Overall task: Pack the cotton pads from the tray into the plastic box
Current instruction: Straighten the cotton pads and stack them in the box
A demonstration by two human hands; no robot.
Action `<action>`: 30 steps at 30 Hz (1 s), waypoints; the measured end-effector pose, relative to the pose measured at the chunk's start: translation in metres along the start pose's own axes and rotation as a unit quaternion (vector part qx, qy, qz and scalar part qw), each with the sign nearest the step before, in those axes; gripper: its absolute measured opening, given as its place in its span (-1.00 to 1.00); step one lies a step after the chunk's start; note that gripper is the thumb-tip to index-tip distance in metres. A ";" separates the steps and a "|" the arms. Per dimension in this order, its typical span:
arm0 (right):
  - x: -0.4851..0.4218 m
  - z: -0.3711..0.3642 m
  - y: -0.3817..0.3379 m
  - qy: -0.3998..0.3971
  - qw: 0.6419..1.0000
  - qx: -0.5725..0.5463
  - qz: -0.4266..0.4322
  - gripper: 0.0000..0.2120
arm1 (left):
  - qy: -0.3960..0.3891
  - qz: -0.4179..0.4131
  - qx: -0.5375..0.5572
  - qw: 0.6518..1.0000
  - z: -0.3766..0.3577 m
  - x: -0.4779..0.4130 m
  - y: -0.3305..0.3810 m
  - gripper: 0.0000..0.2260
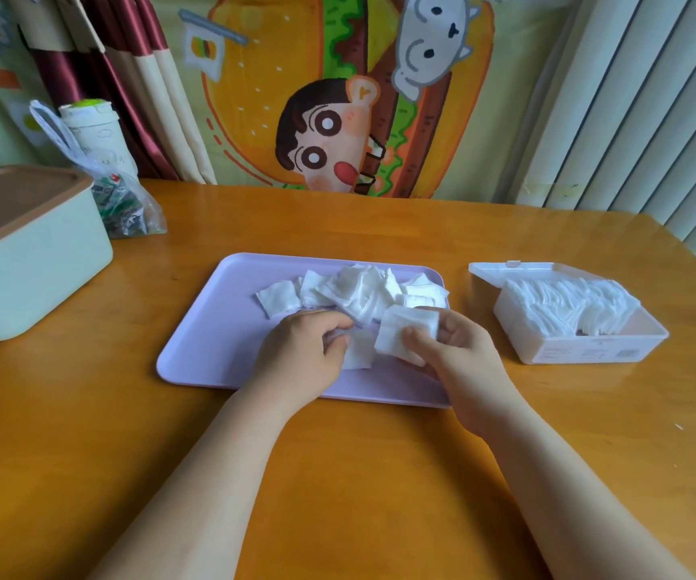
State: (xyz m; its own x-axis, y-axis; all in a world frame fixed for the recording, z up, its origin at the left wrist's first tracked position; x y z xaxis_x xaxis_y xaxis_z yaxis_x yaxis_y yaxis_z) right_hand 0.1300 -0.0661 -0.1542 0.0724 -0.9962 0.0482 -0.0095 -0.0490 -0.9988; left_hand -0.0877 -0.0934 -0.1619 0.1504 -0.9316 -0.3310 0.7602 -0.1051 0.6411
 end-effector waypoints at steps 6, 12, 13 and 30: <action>0.009 0.001 0.000 0.087 0.985 0.063 0.139 -0.78 | -0.066 0.075 -0.005 0.995 0.003 -0.006 -0.006 -0.52; 0.007 0.001 0.003 0.110 0.975 0.110 0.159 -0.77 | -0.130 0.093 -0.033 0.987 0.005 -0.005 -0.002 -0.84; 0.007 0.002 0.003 0.111 0.976 0.110 0.153 -0.77 | -0.130 0.092 -0.030 0.987 0.005 -0.005 0.000 -0.88; 0.009 0.005 0.003 0.116 0.983 0.079 0.121 -0.85 | 0.077 0.058 0.209 0.973 0.009 -0.003 0.017 -0.86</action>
State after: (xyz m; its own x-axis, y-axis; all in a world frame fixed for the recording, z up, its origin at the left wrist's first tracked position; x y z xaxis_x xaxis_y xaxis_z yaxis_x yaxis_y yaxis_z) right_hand 0.1360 -0.0747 -0.1569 -0.1422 -0.9678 -0.2076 0.1588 0.1847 -0.9699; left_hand -0.0808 -0.0953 -0.1434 0.3379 -0.8857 -0.3183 0.4142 -0.1637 0.8954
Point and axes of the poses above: each hand's wrist, its own x-axis away from the middle knuckle, its own z-axis out of the back of the hand, y = z × x, the point moved 1 cm from there along -x, towards the middle knuckle, and after that the axes turned 7 degrees about y, right-handed, at the moved point
